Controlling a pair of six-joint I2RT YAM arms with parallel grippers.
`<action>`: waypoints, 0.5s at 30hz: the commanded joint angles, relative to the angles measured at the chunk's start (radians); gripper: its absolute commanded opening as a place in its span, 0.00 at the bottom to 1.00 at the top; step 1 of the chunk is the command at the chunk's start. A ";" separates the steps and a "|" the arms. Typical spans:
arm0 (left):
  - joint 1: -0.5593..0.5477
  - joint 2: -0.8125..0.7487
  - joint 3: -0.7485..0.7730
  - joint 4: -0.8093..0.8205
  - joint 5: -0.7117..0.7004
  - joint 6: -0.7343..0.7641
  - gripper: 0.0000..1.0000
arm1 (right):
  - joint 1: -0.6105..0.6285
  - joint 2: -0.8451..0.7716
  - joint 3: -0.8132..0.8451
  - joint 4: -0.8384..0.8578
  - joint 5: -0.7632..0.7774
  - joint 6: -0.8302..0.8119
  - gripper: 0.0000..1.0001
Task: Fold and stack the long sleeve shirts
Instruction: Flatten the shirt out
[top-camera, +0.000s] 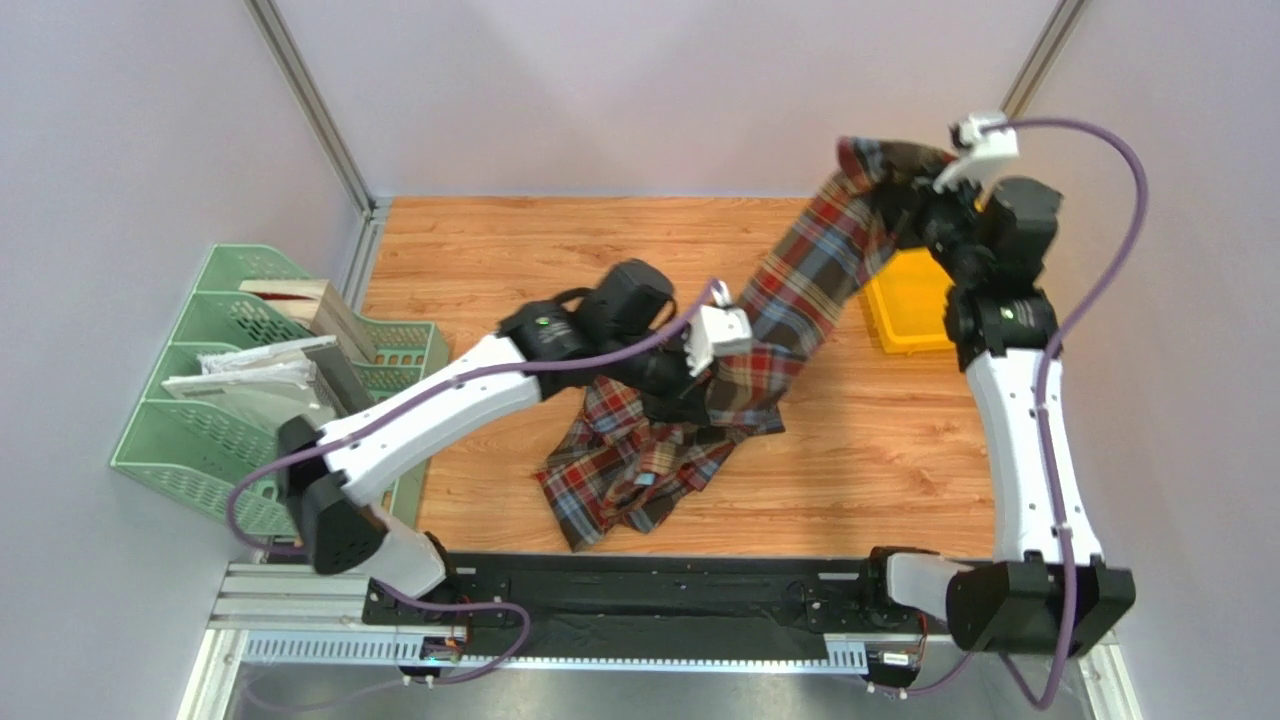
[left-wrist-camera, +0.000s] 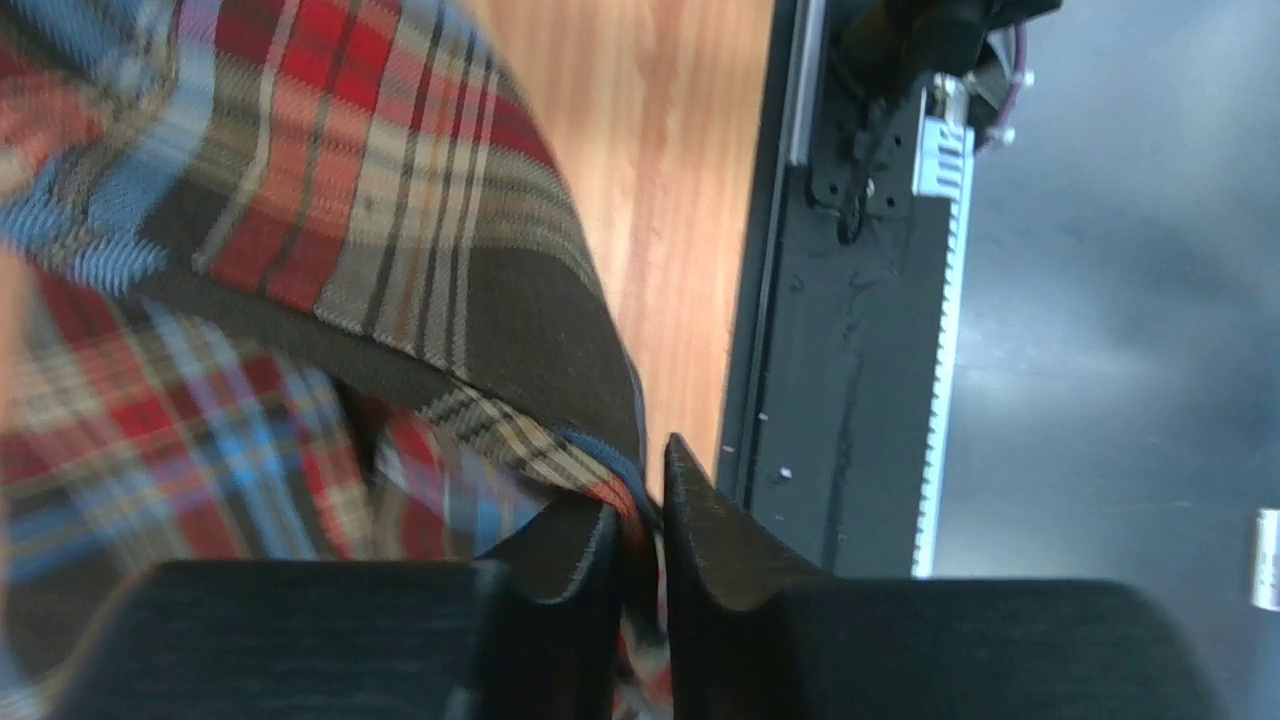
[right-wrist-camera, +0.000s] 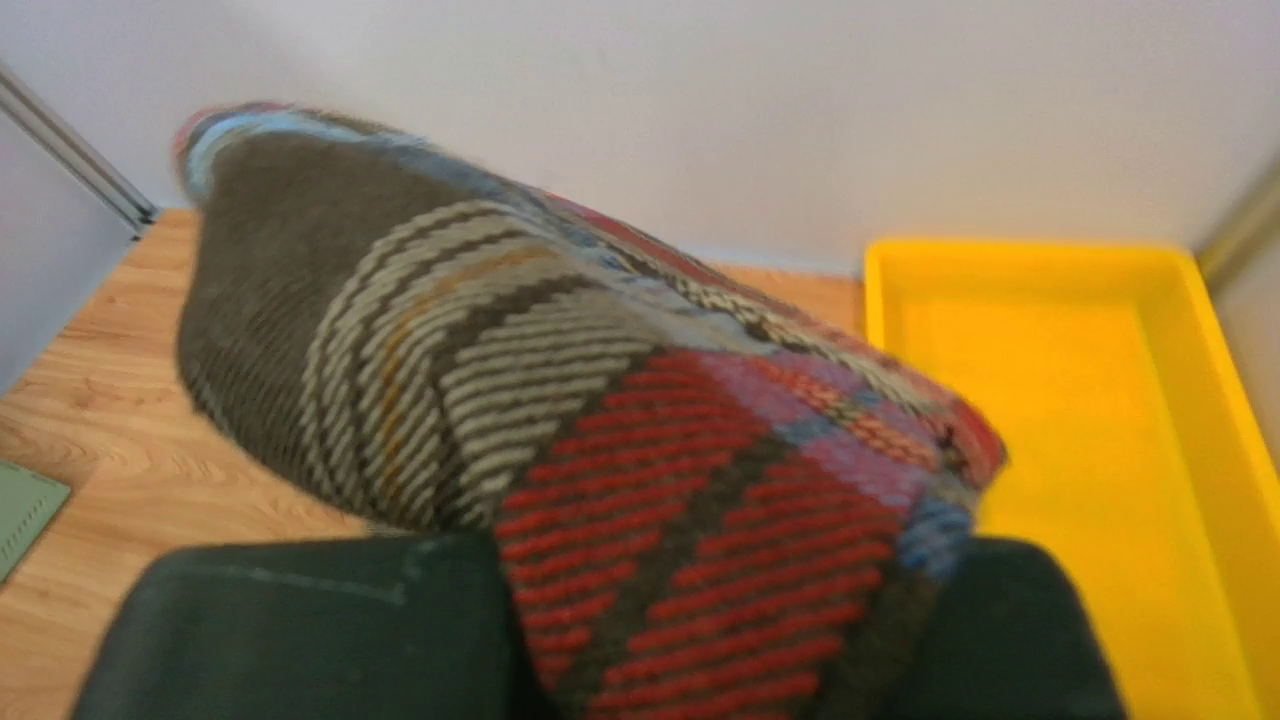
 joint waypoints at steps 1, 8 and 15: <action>-0.032 0.061 0.117 -0.010 0.038 0.067 0.27 | -0.232 -0.209 -0.170 -0.025 -0.323 0.038 0.00; 0.304 0.073 0.028 0.033 0.083 0.223 0.64 | -0.383 -0.340 -0.176 -0.252 -0.592 -0.062 0.00; 0.306 0.470 0.203 -0.101 -0.227 0.375 0.72 | -0.383 -0.369 -0.129 -0.270 -0.650 -0.055 0.00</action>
